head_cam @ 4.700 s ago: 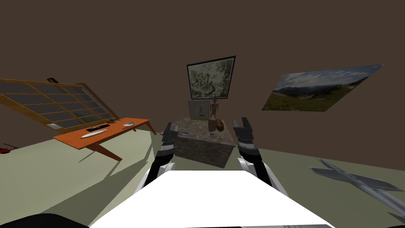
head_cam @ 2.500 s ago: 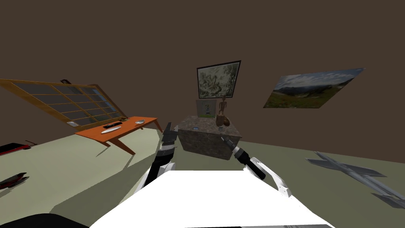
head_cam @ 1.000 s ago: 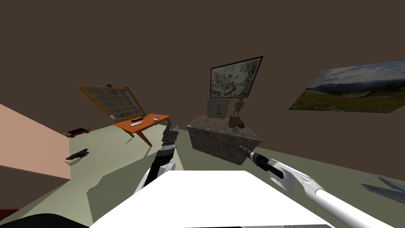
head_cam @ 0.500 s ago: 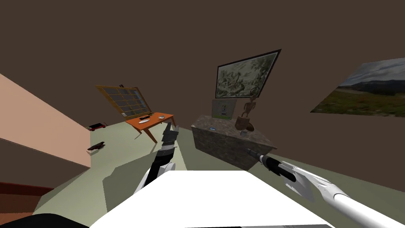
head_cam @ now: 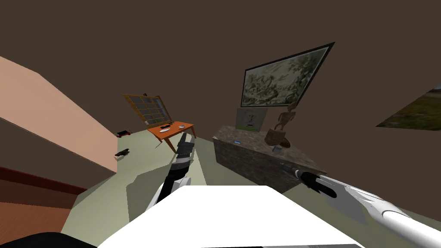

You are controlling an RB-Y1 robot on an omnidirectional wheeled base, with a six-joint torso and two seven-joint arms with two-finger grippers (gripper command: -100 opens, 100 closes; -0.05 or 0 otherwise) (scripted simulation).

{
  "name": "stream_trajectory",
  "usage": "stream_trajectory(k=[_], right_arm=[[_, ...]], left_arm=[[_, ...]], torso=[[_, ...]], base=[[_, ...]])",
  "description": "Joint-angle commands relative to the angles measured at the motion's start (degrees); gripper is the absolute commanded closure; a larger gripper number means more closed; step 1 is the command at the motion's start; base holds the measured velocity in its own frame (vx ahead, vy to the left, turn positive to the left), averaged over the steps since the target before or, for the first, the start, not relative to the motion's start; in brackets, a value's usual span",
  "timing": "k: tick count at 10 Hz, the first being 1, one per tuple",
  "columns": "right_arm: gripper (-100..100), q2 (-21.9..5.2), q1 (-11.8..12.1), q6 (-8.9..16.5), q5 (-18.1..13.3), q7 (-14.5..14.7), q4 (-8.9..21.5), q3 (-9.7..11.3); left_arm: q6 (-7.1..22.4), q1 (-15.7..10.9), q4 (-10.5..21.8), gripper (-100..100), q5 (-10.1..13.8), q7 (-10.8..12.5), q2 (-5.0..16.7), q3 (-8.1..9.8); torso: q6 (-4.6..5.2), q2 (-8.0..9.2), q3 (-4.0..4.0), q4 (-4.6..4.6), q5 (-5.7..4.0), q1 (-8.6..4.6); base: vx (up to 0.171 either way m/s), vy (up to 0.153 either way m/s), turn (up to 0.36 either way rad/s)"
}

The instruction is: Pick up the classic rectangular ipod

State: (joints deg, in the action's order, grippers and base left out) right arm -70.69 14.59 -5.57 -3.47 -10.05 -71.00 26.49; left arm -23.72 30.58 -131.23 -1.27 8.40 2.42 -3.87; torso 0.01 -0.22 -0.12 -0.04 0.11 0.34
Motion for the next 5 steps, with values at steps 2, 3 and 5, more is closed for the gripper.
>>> stream_trajectory(k=[2,3,5], right_arm=[[-100,-2.3,-0.5,0.9,0.7,-0.5,2.3,0.8],[-100,-3.7,-0.7,1.7,1.1,-0.5,3.9,1.0],[-100,-5.0,-0.8,2.4,1.5,-0.4,5.5,1.2]], left_arm=[[0.0,0.0,0.0,0,0.0,0.0,0.0,0.0],[0.0,0.0,0.0,0,0.0,0.0,0.0,0.0],[0.0,0.0,0.0,0,0.0,0.0,0.0,0.0]], torso=[[-0.01,0.06,0.04,0.01,-0.01,-0.04],[0.02,0.13,0.07,0.03,-0.04,-0.14],[0.03,0.14,0.08,0.03,-0.06,-0.21]], base=[[0.044,0.06,0.092],[0.043,0.047,0.118],[0.047,0.041,0.08]])
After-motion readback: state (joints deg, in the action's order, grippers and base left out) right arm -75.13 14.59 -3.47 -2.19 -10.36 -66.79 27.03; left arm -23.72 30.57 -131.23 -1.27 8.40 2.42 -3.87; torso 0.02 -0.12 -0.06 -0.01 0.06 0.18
